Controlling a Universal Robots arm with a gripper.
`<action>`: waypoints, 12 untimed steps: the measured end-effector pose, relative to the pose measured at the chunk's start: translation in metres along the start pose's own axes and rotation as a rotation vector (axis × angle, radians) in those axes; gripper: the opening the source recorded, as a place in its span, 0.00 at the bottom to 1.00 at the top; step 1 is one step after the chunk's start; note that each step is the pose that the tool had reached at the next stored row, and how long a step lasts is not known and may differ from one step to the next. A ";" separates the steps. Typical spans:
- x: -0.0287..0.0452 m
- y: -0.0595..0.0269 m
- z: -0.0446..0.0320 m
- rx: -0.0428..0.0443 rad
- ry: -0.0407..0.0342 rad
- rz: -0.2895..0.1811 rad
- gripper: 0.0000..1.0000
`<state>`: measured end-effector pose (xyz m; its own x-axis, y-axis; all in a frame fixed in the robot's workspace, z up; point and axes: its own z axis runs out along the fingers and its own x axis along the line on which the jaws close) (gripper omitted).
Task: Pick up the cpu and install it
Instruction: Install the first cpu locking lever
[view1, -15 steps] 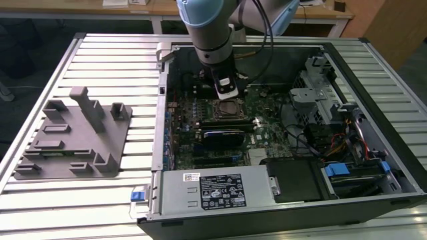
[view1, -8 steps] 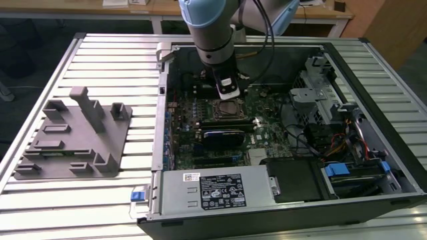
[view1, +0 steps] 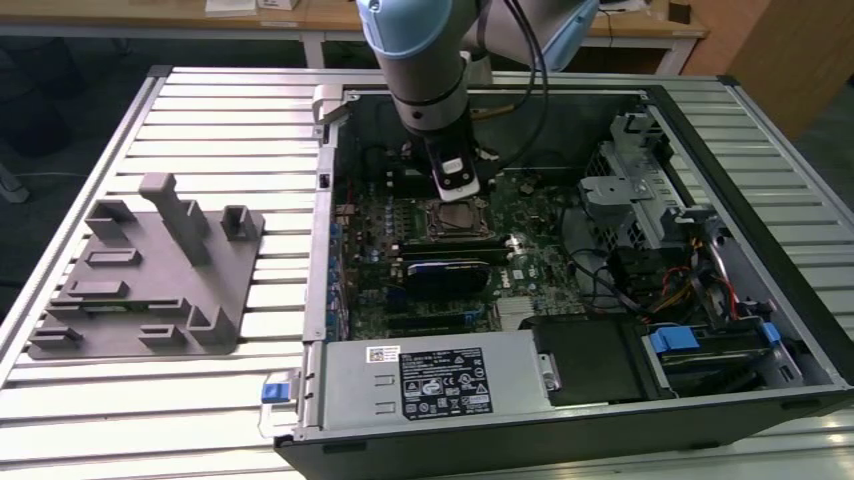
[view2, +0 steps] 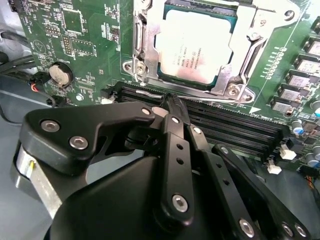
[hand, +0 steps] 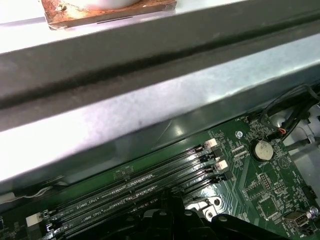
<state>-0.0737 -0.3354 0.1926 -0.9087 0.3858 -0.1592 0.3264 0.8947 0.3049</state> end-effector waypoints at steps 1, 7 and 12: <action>0.0000 -0.0001 0.0003 0.0001 -0.0001 0.000 0.11; 0.0002 -0.0007 0.0014 0.0016 -0.0006 0.000 0.11; 0.0002 -0.0013 0.0024 0.0050 -0.0018 -0.001 0.11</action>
<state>-0.0737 -0.3359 0.1899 -0.9087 0.3849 -0.1614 0.3264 0.8964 0.3000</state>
